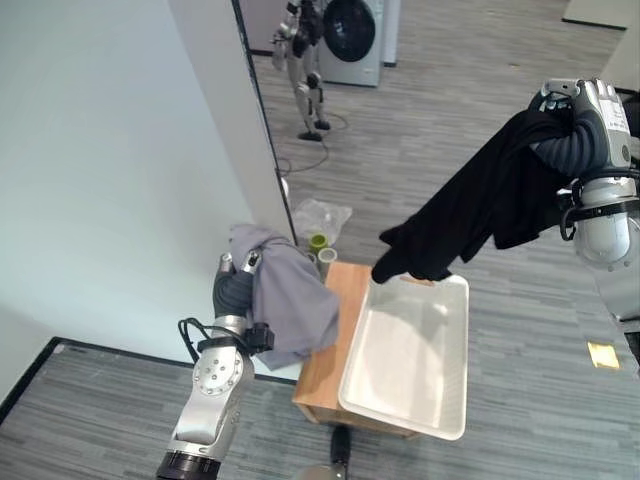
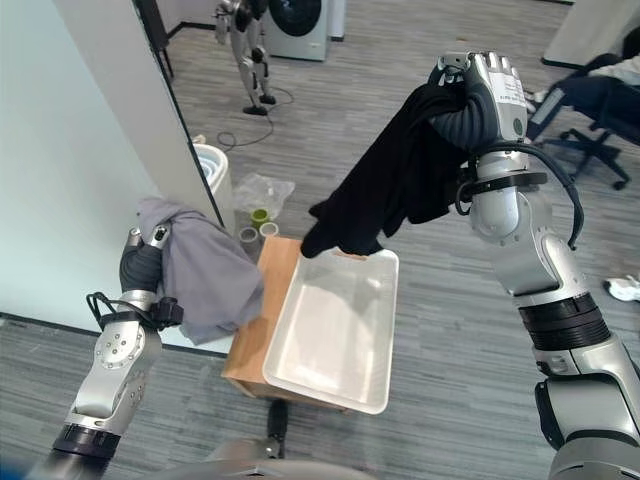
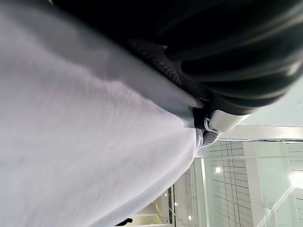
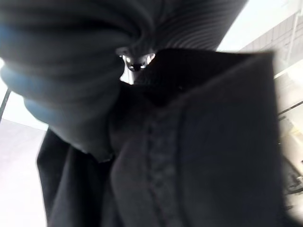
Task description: Pick up bed clothes into laundry basket.
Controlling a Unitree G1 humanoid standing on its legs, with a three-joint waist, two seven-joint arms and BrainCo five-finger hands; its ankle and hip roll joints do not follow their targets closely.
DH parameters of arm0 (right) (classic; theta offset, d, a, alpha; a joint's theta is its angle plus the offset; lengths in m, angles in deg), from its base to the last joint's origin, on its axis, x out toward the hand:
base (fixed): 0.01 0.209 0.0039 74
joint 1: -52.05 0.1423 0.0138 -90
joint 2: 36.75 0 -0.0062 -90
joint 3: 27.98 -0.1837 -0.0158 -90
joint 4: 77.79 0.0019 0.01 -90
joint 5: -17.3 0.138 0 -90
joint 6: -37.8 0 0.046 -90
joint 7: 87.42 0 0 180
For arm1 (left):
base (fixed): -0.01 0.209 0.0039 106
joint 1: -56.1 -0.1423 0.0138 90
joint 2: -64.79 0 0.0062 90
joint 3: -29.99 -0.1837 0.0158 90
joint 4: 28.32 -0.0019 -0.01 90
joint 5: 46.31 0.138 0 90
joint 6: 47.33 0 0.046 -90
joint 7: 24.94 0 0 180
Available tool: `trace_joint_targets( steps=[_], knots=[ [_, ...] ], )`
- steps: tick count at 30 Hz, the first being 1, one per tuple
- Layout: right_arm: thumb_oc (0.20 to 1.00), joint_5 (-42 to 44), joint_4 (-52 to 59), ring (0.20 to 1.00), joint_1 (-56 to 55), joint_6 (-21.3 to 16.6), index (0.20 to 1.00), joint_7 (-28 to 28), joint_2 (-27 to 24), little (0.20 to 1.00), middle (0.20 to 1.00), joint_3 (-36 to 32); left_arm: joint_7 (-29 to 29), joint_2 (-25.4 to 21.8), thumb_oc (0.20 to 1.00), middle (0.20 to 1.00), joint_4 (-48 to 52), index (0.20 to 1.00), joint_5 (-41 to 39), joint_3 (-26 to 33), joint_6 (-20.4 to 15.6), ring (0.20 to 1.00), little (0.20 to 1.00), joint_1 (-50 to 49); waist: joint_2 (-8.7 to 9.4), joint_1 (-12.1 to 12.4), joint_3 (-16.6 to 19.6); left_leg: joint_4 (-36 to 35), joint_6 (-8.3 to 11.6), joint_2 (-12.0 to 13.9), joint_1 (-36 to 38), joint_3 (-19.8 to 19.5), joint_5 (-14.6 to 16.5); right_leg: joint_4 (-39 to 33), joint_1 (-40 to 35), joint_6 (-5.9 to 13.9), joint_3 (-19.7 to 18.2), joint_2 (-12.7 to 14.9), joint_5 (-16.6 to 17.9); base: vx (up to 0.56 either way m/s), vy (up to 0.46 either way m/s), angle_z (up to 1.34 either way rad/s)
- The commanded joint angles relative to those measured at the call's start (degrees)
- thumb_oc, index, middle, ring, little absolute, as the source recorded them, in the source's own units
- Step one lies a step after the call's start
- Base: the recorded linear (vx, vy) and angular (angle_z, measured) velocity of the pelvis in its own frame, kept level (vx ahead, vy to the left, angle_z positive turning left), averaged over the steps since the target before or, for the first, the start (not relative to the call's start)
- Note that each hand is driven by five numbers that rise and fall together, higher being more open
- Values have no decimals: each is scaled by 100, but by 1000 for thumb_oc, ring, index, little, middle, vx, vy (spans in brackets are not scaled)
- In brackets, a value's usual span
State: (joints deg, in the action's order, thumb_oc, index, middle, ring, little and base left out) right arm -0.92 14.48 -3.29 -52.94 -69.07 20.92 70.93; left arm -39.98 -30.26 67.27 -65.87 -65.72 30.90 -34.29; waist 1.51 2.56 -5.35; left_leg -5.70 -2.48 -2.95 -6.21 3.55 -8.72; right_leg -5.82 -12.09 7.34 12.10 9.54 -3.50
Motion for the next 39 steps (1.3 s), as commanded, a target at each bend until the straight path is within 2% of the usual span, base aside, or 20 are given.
trace_joint_targets(
  steps=[1, 10, 11, 14, 24, 28, 36, 37, 39],
  knots=[
    [200, -40, -148, 200, 943, -70, 200, 374, -116, 200, 200, -74, -33, -77, 200, 200, 152, 200, -8, -57, -384, 200, 200, 344, -14, 164, 449, 70, 907, 837, 897, 299, 720, 82, 566, 178, 120, -10, 481, 11, 41, -10],
    [200, 272, -14, 200, 1771, -135, 200, 251, -65, 200, 200, 399, -28, -68, 200, 200, 17, 200, -123, -122, -375, 200, 200, 397, 27, 207, 524, 70, 899, 837, 899, 367, 741, 82, 592, 232, 134, 74, 533, 4, 8, -5],
    [200, 278, -74, 200, 2169, -104, 200, 249, -136, 200, 200, 599, -72, -96, 200, 200, -36, 200, -110, -135, -373, 200, 200, 482, 53, 202, 549, 70, 900, 844, 914, 386, 751, 82, 595, 242, 130, 91, 541, 0, -2, 11],
    [200, 369, -258, 200, 2456, -54, 200, 238, -202, 200, 200, 767, -96, -114, 200, 200, -68, 200, -131, -147, -387, 200, 200, 562, 72, 194, 573, 70, 903, 847, 921, 399, 753, 82, 581, 246, 142, 102, 548, -2, 0, 3],
    [200, 597, -281, 200, 2590, -5, 200, 131, -282, 200, 200, 819, -154, -151, 200, 200, -129, 200, -86, -109, -342, 200, 200, 716, 84, 97, 619, 70, 884, 839, 971, 412, 797, 82, 563, 254, 123, 120, 579, -1, 0, -1],
    [200, 155, -528, 200, 2373, 122, 200, 2, -347, 200, 200, 972, -153, -156, 200, 200, -81, 200, -91, -83, -341, 200, 200, 655, 66, 82, 614, 70, 865, 844, 1008, 443, 818, 82, 560, 265, 126, 135, 582, 0, 0, 0],
    [200, -240, -1190, 200, 1794, 252, 200, -55, 429, 200, 200, 1101, -174, -98, 200, 200, -185, 200, -71, -207, -335, 200, 200, 810, 31, 143, 556, 70, 850, 839, 955, 452, 789, 82, 586, 266, 156, 159, 600, 0, 0, 0],
    [200, -256, -1201, 200, 1425, 250, 200, -118, 817, 200, 200, 1074, -175, -46, 200, 200, -179, 200, -76, -234, -346, 200, 200, 825, 17, 170, 535, 70, 850, 834, 926, 430, 775, 82, 593, 265, 181, 165, 609, 0, 0, 0],
    [200, -312, -1336, 200, 1043, 253, 200, -175, 1197, 200, 200, 1125, -168, 21, 200, 200, -195, 200, -126, -293, -349, 200, 200, 810, 24, 214, 522, 70, 847, 828, 902, 407, 764, 82, 588, 259, 210, 168, 607, 0, 0, 0]
  ],
)
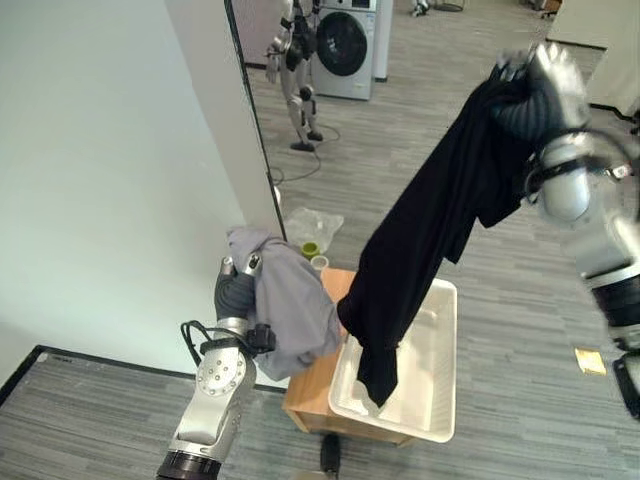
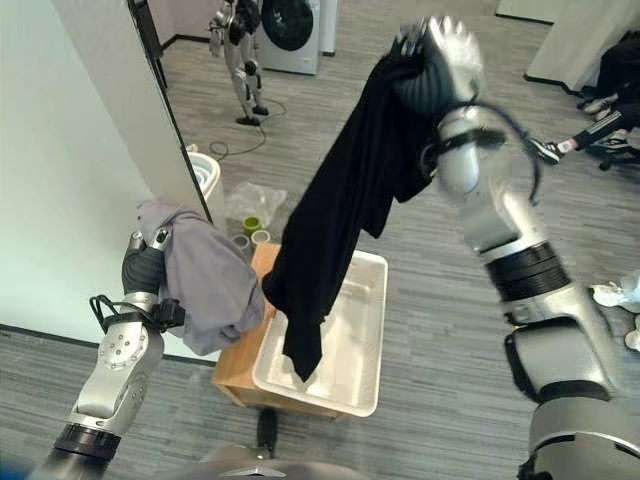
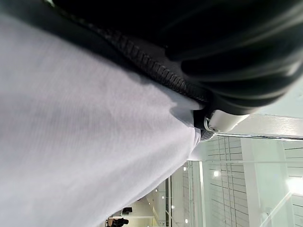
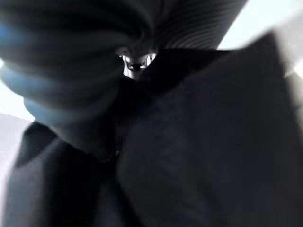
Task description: Pick up bed clothes into laundry basket.
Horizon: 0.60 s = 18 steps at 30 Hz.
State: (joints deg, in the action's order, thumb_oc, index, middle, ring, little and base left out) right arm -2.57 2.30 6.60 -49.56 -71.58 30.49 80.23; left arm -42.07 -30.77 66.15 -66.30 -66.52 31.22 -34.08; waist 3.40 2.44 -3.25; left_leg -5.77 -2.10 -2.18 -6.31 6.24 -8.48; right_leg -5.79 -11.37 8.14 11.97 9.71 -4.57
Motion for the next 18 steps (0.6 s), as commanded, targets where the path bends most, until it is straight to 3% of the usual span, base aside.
trace_joint_targets(
  steps=[1, 7, 8, 9, 13, 18],
  knots=[
    [200, -147, -118, 200, 52, -85, 200, 76, 242, 200, 200, 194, 41, 71, 200, 200, -83, 200, -84, -213, -381, 200, 200, 787, -164, 225, 314, 77, 810, 750, 911, 138, 740, 79, 517, 180, 224, 151, 714, 0, 0, 0],
    [200, 308, -1264, 200, -881, -96, 200, -47, 1411, 200, 200, 448, 155, 207, 200, 200, -173, 200, -125, -475, -372, 200, 200, 773, -168, 401, 243, 77, 812, 732, 831, 45, 708, 79, 517, 167, 360, 170, 728, -9, -3, 7],
    [533, 311, -1275, 533, -878, -102, 533, -42, 1417, 533, 533, 450, 154, 202, 200, 200, -173, 200, -125, -476, -373, 200, 200, 770, -163, 398, 247, 77, 812, 731, 830, 43, 708, 79, 517, 167, 362, 171, 726, 0, 0, 0],
    [1000, 421, -1531, 1000, -1040, -79, 1000, -87, 1672, 1000, 1000, 561, 130, 195, 200, 200, -171, 200, -105, -466, -378, 200, 200, 761, -163, 436, 222, 77, 815, 725, 811, 26, 694, 79, 519, 167, 389, 172, 727, 14, -10, 3],
    [1000, 402, -1483, 1000, -1234, 1, 1000, -205, 1764, 1000, 1000, 569, 127, 156, 200, 200, -92, 200, -93, -410, -339, 200, 200, 750, -155, 435, 216, 77, 825, 730, 787, 3, 684, 79, 540, 166, 413, 173, 724, 10, -11, 6],
    [1000, 529, -1296, 1000, -1345, 23, 1000, -32, 1572, 1000, 1000, 113, 239, -42, 200, 200, 126, 200, 237, -501, -285, 200, 200, 963, -191, 302, 215, 77, 821, 741, 778, 72, 726, 79, 610, 206, 351, 191, 754, 2, 1, 0]
  ],
)
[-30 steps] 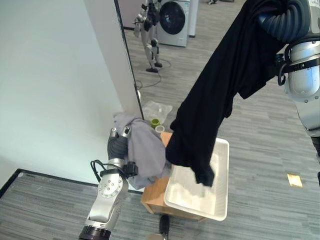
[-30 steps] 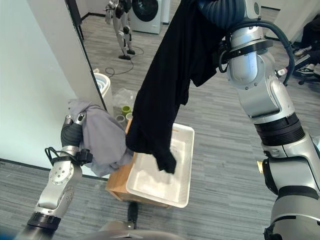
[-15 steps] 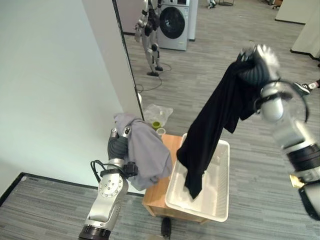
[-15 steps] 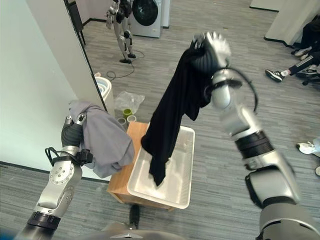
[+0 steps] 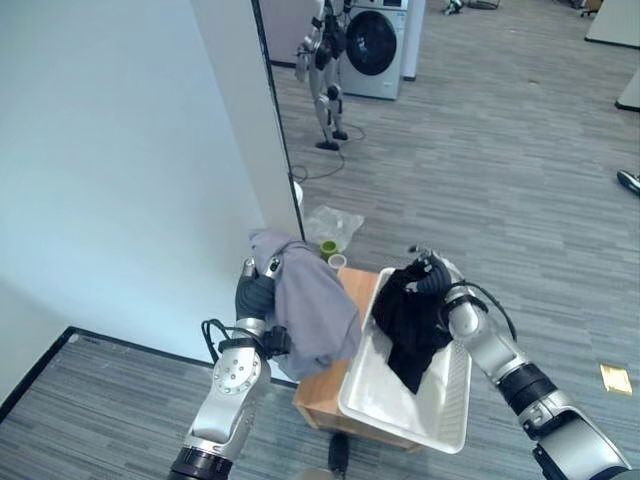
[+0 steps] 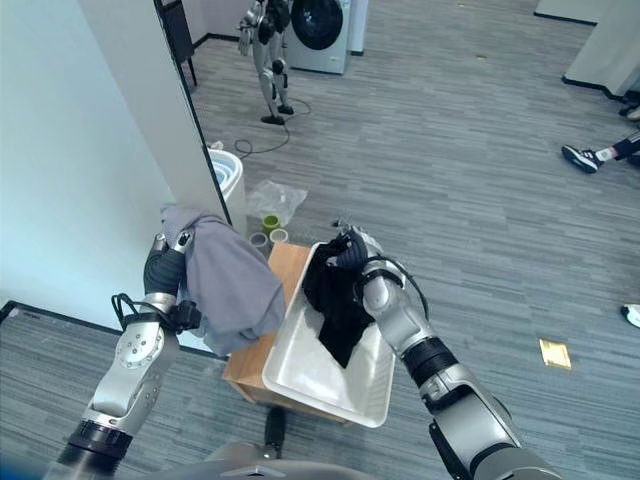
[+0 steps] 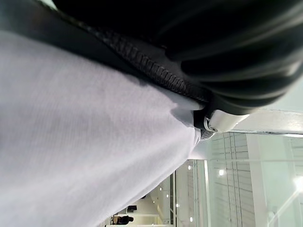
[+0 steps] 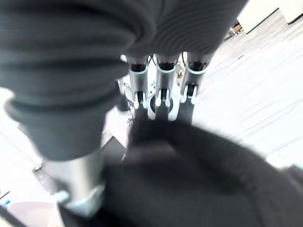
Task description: Pick up bed clothes into laundry basket.
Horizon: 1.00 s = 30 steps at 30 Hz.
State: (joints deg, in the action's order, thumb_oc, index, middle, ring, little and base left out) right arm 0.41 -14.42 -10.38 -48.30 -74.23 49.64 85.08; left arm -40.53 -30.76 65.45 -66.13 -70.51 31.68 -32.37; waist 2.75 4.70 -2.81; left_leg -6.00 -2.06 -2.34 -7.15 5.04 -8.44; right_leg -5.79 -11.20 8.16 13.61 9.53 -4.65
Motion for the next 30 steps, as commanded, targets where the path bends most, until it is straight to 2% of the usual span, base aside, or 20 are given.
trace_joint_targets(
  steps=[1, 5, 15, 19, 20, 25, 30],
  knots=[
    [1000, 270, 501, 1000, 312, -116, 1000, 242, -396, 1000, 1000, -447, 94, -40, 200, 200, 216, 200, 243, -97, -333, 200, 200, 814, -130, 44, 170, 100, 813, 761, 870, 214, 731, 79, 606, 208, 165, 210, 766, 9, 3, -5],
    [1000, 496, 1514, 1000, -143, -212, 1000, 268, -720, 1000, 1000, -1109, 111, 19, 200, 200, 272, 200, 325, -153, -272, 200, 200, 1012, -181, -217, 173, 100, 799, 775, 880, 348, 761, 79, 716, 245, 44, 216, 811, 13, 10, -11],
    [1000, 423, 2233, 1000, -828, -361, 1000, 370, -1018, 1000, 1000, -1782, 165, 221, 200, 200, 251, 200, 642, -503, -152, 200, 200, 1535, -238, -641, 233, 100, 754, 826, 962, 677, 881, 79, 890, 353, -185, 239, 905, 24, 7, -23],
    [1000, 472, 2579, 1000, -1436, -484, 1000, 438, -1021, 1000, 1000, -2239, 64, 103, 200, 200, 236, 200, 1123, -421, -65, 200, 200, 1711, -285, -854, 213, 100, 738, 826, 978, 752, 907, 79, 948, 388, -267, 237, 940, 23, 11, -11],
    [1000, 471, 2612, 1000, -1470, -475, 1000, 429, -1015, 1000, 1000, -2259, 57, 105, 200, 200, 231, 200, 1132, -436, -64, 200, 200, 1712, -280, -844, 220, 100, 737, 826, 977, 752, 907, 79, 949, 389, -267, 237, 941, 6, 8, -15],
    [1000, 322, 2925, 1000, -2953, -640, 1000, 311, -979, 1000, 1000, -2870, -228, -107, 200, 200, -623, 200, 1816, -224, 171, 200, 200, 2031, -358, -1266, 218, 100, 733, 824, 956, 889, 940, 79, 1097, 418, -390, 236, 1002, 16, 8, -10],
    [1000, 613, 2738, 1000, -3487, -734, 1000, 314, -889, 1000, 1000, -3118, -416, -251, 200, 200, -1286, 200, 2030, -273, 311, 200, 200, 2466, -429, -1526, 241, 100, 736, 818, 964, 1015, 969, 79, 1189, 447, -497, 238, 1044, 10, 18, -17]
  ],
)
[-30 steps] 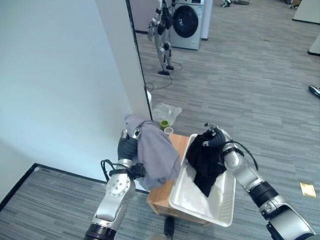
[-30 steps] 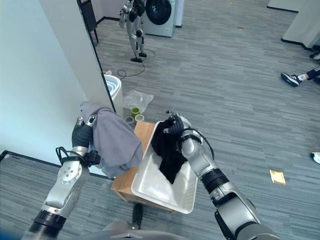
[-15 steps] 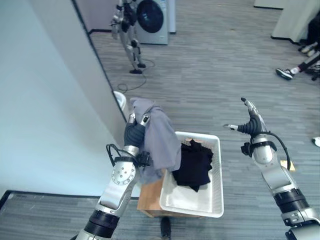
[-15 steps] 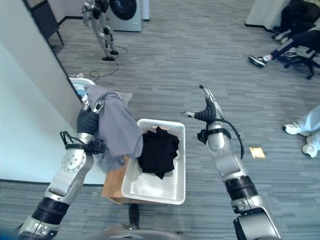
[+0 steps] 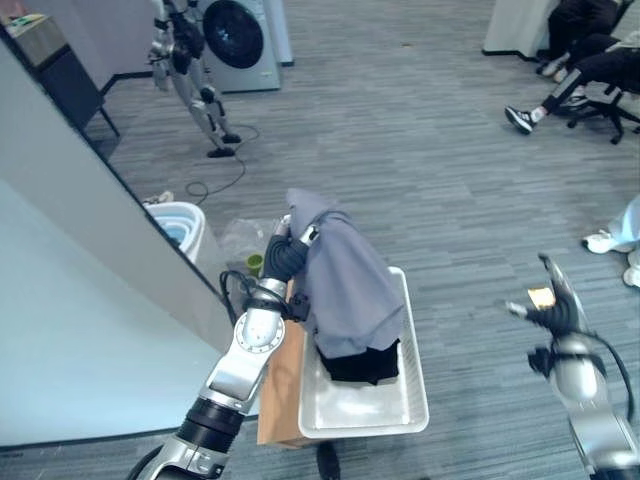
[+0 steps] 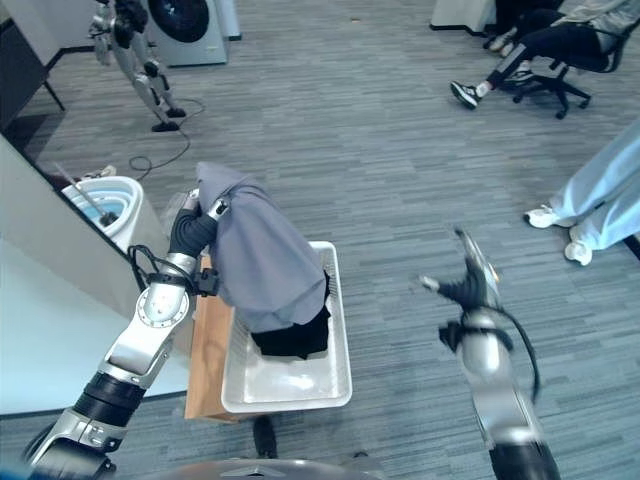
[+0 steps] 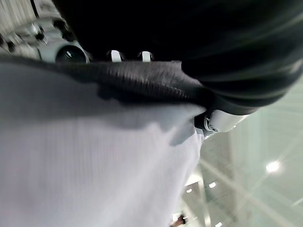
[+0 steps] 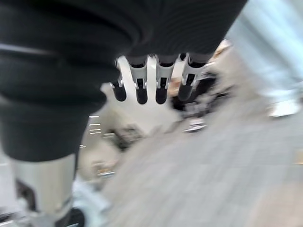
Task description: Pick up bed clothes into laundry basket.
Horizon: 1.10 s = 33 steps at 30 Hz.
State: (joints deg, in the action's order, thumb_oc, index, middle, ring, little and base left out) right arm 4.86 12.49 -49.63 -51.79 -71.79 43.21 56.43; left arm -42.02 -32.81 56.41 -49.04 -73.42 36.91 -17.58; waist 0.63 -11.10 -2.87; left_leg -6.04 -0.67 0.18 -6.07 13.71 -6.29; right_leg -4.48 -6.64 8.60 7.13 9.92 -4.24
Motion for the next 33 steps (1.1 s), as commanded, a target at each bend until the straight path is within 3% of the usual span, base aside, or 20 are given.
trace_joint_targets(
  steps=[1, 7, 12, 16, 20, 21, 22, 24, 26, 27, 28, 30, 33],
  knots=[
    [1000, 198, -5, 1000, 388, -395, 1000, 61, -253, 1000, 1000, -258, -347, -91, 200, 200, -584, 200, 361, -25, -180, 200, 200, 1129, -235, -7, 245, 104, 597, 565, 861, 183, 758, -52, 760, 407, 116, 194, 1011, 19, 30, -32],
    [1000, 273, -344, 1000, -51, -363, 1000, -80, -301, 1000, 1000, -210, -311, 28, 200, 200, -1815, 200, 221, -228, -79, 200, 200, 1520, -290, -334, 165, 104, 603, 557, 871, 369, 766, -52, 925, 423, -78, 166, 1081, 10, 13, -21],
    [1000, 307, -476, 1000, -93, -342, 1000, -142, -250, 1000, 1000, -59, -151, 282, 200, 200, -2661, 200, -175, -235, -55, 200, 200, 1423, -297, -458, 103, 104, 593, 562, 844, 509, 775, -52, 1064, 445, -229, 142, 1112, 2, 10, -18],
    [1000, 406, -270, 1000, -234, -463, 1000, -245, -80, 1000, 1000, 195, -153, 461, 200, 200, -4317, 200, 67, -317, 117, 200, 200, 1639, -291, -586, 51, 104, 589, 566, 862, 636, 812, -52, 1142, 462, -327, 129, 1122, -9, 12, -18],
    [1000, 480, -111, 1000, -378, -487, 1000, -259, -38, 1000, 1000, 252, -6, 751, 200, 200, -5325, 200, -124, -202, 198, 200, 200, 1769, -257, -649, 33, 104, 604, 568, 900, 657, 826, -52, 1121, 456, -302, 139, 1119, -2, 1, -9],
    [1000, 467, -79, 1000, -421, -474, 1000, -276, -42, 1000, 1000, 233, 26, 805, 862, 862, -5382, 862, -109, -189, 207, 862, 862, 1716, -249, -654, 32, 104, 605, 571, 915, 652, 830, -52, 1105, 456, -287, 143, 1119, 0, 0, 0],
    [1000, 456, -48, 1000, -464, -468, 1000, -276, -47, 1000, 1000, 225, 18, 861, 1000, 1000, -5409, 1000, -128, -174, 207, 1000, 1000, 1693, -240, -652, 33, 104, 604, 569, 930, 639, 832, -52, 1085, 452, -273, 143, 1113, 7, -13, 3],
    [1000, 469, -23, 1000, -495, -469, 1000, -284, -30, 1000, 1000, 224, -5, 921, 1000, 1000, -5445, 1000, -129, -183, 213, 1000, 1000, 1671, -226, -649, 41, 104, 603, 566, 946, 617, 833, -52, 1053, 444, -257, 145, 1108, -8, -29, 6],
    [1000, 469, 196, 1000, -561, -553, 1000, -264, 39, 1000, 1000, 266, -296, 909, 1000, 1000, -3820, 1000, -675, -135, -132, 1000, 1000, 1335, -164, -473, 74, 104, 602, 571, 944, 454, 794, -52, 921, 404, -111, 155, 1069, -32, -65, 16],
    [1000, 469, 196, 1000, -561, -553, 1000, -264, 40, 1000, 1000, 267, -296, 908, 1000, 1000, -3819, 1000, -675, -135, -131, 1000, 1000, 1333, -165, -473, 84, 104, 602, 570, 934, 454, 791, -52, 931, 404, -111, 156, 1071, -10, -47, 27],
    [1000, 469, 280, 1000, -562, -590, 1000, -242, 75, 1000, 1000, 266, -412, 828, 1000, 1000, -3066, 1000, -799, -79, -283, 1000, 1000, 1118, -159, -378, 58, 104, 596, 575, 968, 405, 813, -52, 863, 398, -71, 155, 1036, -12, -35, 21],
    [1000, 510, 380, 1000, -549, -661, 1000, -258, 201, 1000, 1000, 284, -425, 763, 1000, 1000, -1644, 1000, -705, 51, -434, 1000, 1000, 311, -111, -164, 46, 104, 581, 590, 944, 307, 769, -52, 793, 355, -10, 153, 1007, -31, -72, 5],
    [1000, 507, 453, 1000, -525, -764, 1000, -308, 308, 1000, 1000, 323, -334, 706, 1000, 1000, -512, 1000, -640, 236, -581, 1000, 1000, -455, -82, 44, 33, 104, 578, 616, 927, 204, 738, -52, 716, 317, 48, 137, 950, -26, -56, 19]
  ],
)
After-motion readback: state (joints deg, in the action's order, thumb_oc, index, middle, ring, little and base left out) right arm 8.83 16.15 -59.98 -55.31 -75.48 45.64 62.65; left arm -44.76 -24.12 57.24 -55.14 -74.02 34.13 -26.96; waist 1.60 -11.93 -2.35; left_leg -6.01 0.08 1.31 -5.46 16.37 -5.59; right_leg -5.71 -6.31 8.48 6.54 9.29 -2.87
